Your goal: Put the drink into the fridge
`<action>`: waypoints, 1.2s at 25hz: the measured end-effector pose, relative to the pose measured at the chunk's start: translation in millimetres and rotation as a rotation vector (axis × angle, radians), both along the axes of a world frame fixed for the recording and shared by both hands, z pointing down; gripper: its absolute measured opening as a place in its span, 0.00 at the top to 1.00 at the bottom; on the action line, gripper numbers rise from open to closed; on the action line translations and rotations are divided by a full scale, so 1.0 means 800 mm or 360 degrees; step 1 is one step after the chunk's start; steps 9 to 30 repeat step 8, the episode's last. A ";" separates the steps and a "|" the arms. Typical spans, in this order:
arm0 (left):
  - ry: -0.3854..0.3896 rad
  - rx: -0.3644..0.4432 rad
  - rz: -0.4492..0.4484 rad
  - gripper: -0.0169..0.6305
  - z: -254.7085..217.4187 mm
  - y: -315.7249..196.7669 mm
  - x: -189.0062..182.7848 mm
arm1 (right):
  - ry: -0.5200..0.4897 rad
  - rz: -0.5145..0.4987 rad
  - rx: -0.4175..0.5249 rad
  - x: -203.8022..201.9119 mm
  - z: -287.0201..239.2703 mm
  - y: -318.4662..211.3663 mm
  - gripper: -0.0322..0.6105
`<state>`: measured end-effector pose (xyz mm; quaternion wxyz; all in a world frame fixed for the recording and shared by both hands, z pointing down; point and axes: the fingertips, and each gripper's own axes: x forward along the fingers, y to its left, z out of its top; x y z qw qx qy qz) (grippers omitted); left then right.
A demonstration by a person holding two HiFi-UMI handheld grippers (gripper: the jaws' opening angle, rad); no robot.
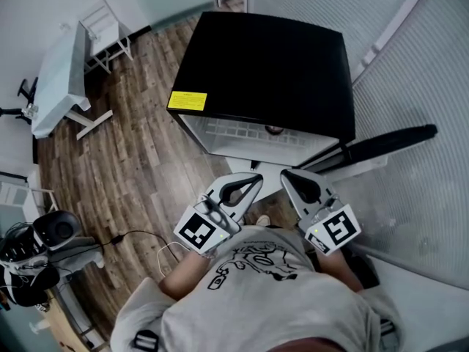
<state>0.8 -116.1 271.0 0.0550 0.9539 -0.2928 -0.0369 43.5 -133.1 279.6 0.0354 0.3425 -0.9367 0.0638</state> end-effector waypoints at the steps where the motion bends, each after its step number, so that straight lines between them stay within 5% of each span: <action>1: 0.0001 -0.0003 0.0000 0.97 0.000 -0.001 0.000 | 0.0004 -0.0002 0.0006 0.000 -0.001 -0.001 0.89; 30: 0.0008 0.0014 -0.0015 0.97 -0.005 -0.007 -0.003 | -0.0001 -0.0032 0.0032 -0.008 -0.005 -0.002 0.89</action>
